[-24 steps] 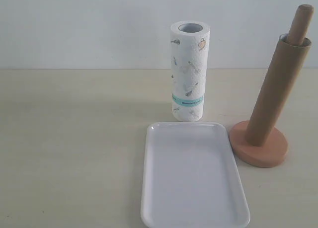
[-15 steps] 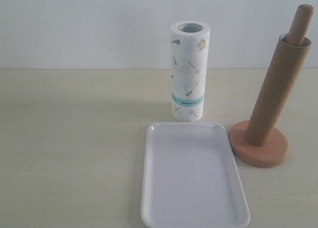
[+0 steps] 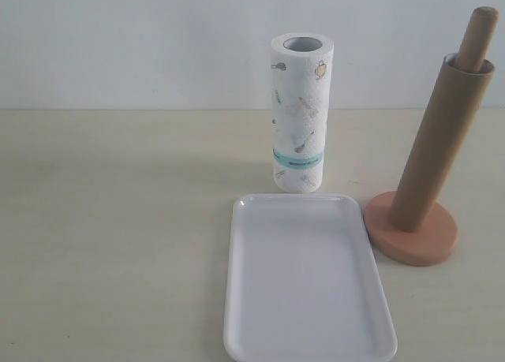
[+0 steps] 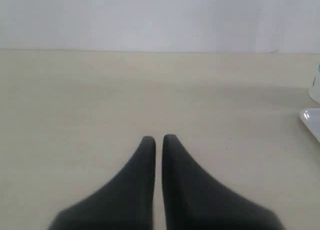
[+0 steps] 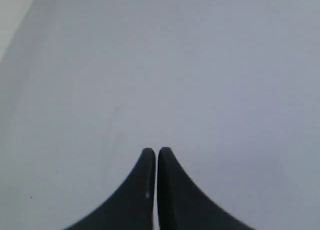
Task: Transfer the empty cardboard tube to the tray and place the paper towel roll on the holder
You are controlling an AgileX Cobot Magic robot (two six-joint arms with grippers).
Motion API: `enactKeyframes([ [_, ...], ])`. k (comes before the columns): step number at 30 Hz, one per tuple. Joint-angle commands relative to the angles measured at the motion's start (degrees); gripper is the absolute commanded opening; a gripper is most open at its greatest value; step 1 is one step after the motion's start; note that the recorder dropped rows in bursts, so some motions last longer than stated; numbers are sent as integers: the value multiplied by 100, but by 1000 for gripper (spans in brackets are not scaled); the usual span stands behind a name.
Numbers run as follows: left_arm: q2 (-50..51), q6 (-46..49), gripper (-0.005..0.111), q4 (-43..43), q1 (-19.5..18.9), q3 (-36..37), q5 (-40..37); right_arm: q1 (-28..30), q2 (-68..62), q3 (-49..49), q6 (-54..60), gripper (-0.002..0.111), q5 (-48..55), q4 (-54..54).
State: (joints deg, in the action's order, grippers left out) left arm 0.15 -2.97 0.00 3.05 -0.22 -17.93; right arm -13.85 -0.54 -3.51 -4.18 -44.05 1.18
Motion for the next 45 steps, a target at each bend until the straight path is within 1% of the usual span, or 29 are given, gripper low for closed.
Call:
enactKeyframes([
  [1,-15,29,4,-45,-14,22,36,12,-466,-606,-105,1,1388,-505],
  [3,-15,29,4,-45,-14,22,36,12,-1226,-682,-104,1,1390,-360],
  [5,-15,29,4,-45,-14,22,36,12,-2254,-682,-241,1,1390,-360],
  [6,-15,29,4,-45,-14,22,36,12,-3060,-682,-380,1,1390,-360],
  [7,-15,29,4,-45,-14,22,36,12,-3463,-682,-428,1,1359,-360],
  [8,-15,29,4,-45,-14,22,36,12,-4169,-682,-428,1,1276,-360],
  [11,-15,29,4,-45,-14,22,36,12,-5600,-695,-609,1,796,-360],
  [18,-15,29,4,-45,-14,22,36,12,-7304,-695,-598,1,-248,-360],
  [21,-15,29,4,-45,-14,22,36,12,-7618,-695,-401,1,-682,-360],
  [25,-15,29,4,-45,-14,22,36,12,-7675,-729,-319,2,-822,-360],
  [26,-15,29,4,-45,-14,22,36,12,-7675,-746,-215,5,-812,-332],
  [27,-15,29,4,-45,-14,22,36,12,-7675,-770,-123,10,-812,-313],
  [29,-15,29,4,-45,-14,22,36,12,-7675,-804,-134,27,-796,-288],
  [33,-15,29,4,-45,-14,22,36,12,-7675,-815,-321,84,-994,-330],
  [34,-15,29,4,-45,-14,22,36,12,-7675,-866,-310,95,-970,-373],
  [35,-15,29,4,-45,-14,22,36,12,-7675,-916,-310,102,-902,-390],
  [36,-15,29,4,-45,-14,22,36,12,-7675,-1011,-294,105,-791,-390],
  [39,-15,29,4,-45,-14,22,36,12,-7675,-1317,-321,105,-363,-390],
  [42,-15,29,4,-45,-14,22,36,12,-7700,-1585,-299,105,-153,-390],
  [45,-15,29,4,-45,-14,22,36,12,-8018,-1907,-299,105,104,-379],
])
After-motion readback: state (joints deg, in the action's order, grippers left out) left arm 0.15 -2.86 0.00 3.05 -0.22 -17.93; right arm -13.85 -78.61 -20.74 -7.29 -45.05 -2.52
